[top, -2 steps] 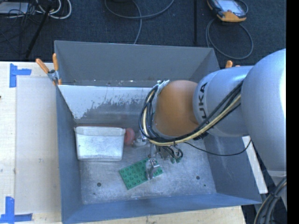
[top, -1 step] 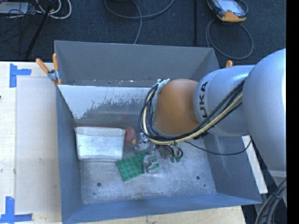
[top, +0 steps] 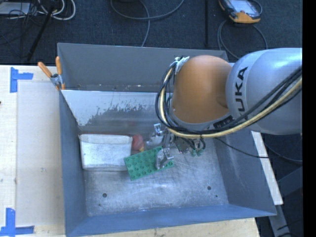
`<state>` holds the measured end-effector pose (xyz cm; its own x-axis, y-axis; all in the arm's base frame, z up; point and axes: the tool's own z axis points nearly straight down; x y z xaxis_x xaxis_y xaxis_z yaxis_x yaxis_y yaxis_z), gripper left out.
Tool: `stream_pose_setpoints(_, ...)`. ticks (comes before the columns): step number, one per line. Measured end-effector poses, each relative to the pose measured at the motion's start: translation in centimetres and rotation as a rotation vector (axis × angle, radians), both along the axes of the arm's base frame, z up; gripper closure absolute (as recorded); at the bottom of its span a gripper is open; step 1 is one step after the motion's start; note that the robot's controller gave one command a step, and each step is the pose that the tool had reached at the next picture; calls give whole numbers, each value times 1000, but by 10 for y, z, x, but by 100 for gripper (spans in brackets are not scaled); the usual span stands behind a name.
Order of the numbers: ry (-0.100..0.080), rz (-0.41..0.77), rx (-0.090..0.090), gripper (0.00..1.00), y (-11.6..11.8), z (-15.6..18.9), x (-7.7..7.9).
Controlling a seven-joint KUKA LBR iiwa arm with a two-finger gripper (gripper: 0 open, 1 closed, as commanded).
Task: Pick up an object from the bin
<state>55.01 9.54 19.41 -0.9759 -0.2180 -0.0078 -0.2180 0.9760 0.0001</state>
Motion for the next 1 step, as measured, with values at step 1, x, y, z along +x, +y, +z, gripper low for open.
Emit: stream_pose_setpoints(1,2,-12,-1,100,2,55,-3)
